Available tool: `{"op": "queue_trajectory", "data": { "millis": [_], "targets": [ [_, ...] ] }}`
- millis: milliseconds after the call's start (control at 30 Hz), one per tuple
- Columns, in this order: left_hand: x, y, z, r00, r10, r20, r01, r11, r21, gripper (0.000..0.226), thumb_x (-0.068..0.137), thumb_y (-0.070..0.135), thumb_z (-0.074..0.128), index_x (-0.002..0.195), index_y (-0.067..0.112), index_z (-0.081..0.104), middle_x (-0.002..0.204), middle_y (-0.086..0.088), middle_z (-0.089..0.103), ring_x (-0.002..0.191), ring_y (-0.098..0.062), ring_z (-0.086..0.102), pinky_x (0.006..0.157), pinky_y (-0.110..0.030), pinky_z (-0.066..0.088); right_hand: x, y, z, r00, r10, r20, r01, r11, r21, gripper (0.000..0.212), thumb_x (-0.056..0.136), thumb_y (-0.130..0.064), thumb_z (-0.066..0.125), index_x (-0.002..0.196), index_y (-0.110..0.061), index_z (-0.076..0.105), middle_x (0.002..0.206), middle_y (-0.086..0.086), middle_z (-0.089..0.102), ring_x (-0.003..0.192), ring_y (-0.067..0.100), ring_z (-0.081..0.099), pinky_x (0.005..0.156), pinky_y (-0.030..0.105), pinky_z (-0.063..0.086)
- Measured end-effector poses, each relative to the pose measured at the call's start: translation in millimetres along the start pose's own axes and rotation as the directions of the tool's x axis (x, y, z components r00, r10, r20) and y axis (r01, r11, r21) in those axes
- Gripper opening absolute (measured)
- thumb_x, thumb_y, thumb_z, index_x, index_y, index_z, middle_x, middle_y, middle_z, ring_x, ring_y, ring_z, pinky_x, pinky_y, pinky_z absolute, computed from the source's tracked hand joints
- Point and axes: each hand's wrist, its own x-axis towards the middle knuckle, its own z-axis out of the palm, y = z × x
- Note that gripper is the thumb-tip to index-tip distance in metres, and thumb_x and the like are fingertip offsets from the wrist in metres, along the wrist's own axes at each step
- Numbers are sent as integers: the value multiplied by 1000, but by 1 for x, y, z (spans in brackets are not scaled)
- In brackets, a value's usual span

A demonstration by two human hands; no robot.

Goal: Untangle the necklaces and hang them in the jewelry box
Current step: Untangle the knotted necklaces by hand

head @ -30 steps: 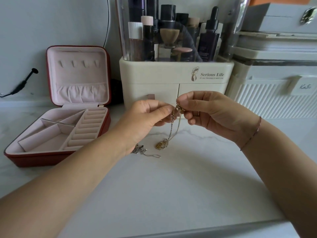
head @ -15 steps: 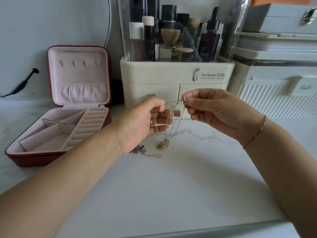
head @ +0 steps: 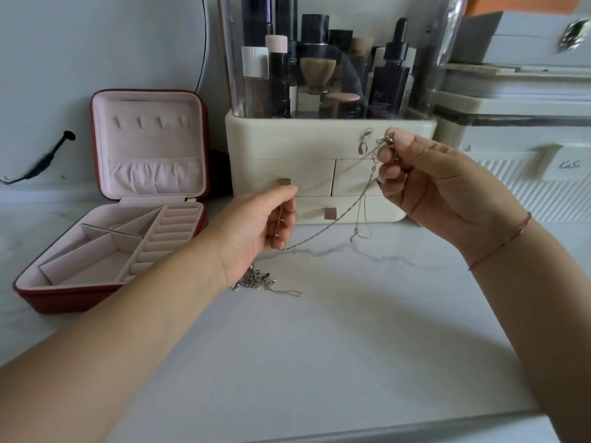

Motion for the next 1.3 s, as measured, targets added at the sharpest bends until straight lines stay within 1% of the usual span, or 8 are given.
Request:
{"op": "queue_trajectory", "data": {
  "millis": [167,300,500,733,867,1067,1233,1300],
  "targets": [
    [-6,-4,6,995,84,51,-94,969,228,22,93,26,54,94,13,71,90,-1,73,86,-15,63,80,-27,45,-3,8,7,995,82,53,-72,982,-177,7,79,-12,61,84,-10,65,72,3,61,58,8,51,51,15,44],
    [-9,-3,11,987,131,89,-147,967,209,22,86,25,62,105,19,70,100,7,74,106,-7,62,96,-28,41,-3,16,12,979,183,93,-153,952,-265,12,76,-12,62,87,-6,63,73,6,62,56,8,53,51,15,46],
    [-9,-2,11,977,172,123,-188,974,127,20,78,25,66,94,15,69,82,5,73,82,-7,65,86,-27,46,-2,23,16,964,236,124,-192,937,-292,13,78,-12,62,89,-5,62,73,6,63,55,8,54,51,16,46],
    [-7,-4,13,962,260,86,-270,953,138,5,85,9,64,88,10,68,72,7,73,72,2,66,66,-6,43,-3,24,19,960,243,135,-191,929,-316,5,88,-7,56,89,-6,61,70,6,63,53,8,54,48,16,44],
    [-6,-5,13,970,229,84,-240,958,157,3,83,17,67,81,15,68,83,-2,72,80,-4,62,75,-17,45,-3,25,20,962,241,127,-185,921,-342,6,90,-6,54,88,-6,60,67,4,63,50,8,51,46,15,42],
    [-3,-3,10,985,68,161,-64,998,-28,12,72,25,55,72,16,62,82,-1,70,84,-12,62,81,-30,45,-2,24,17,975,209,77,-172,925,-339,6,87,-9,57,83,-9,60,64,4,57,46,8,43,43,15,38],
    [-2,4,3,981,44,188,-14,987,-157,26,90,16,39,66,17,45,73,-3,65,70,-16,62,72,-28,47,1,16,10,987,161,1,-156,961,-227,17,90,-9,53,74,-14,56,63,0,51,46,7,39,43,16,33],
    [-1,4,1,981,43,189,-6,981,-192,26,93,17,39,67,17,45,69,-4,60,63,-17,60,66,-26,51,2,12,7,990,141,-4,-140,979,-147,10,83,-12,56,74,-16,55,62,-1,51,48,8,41,45,17,35]
  ]
}}
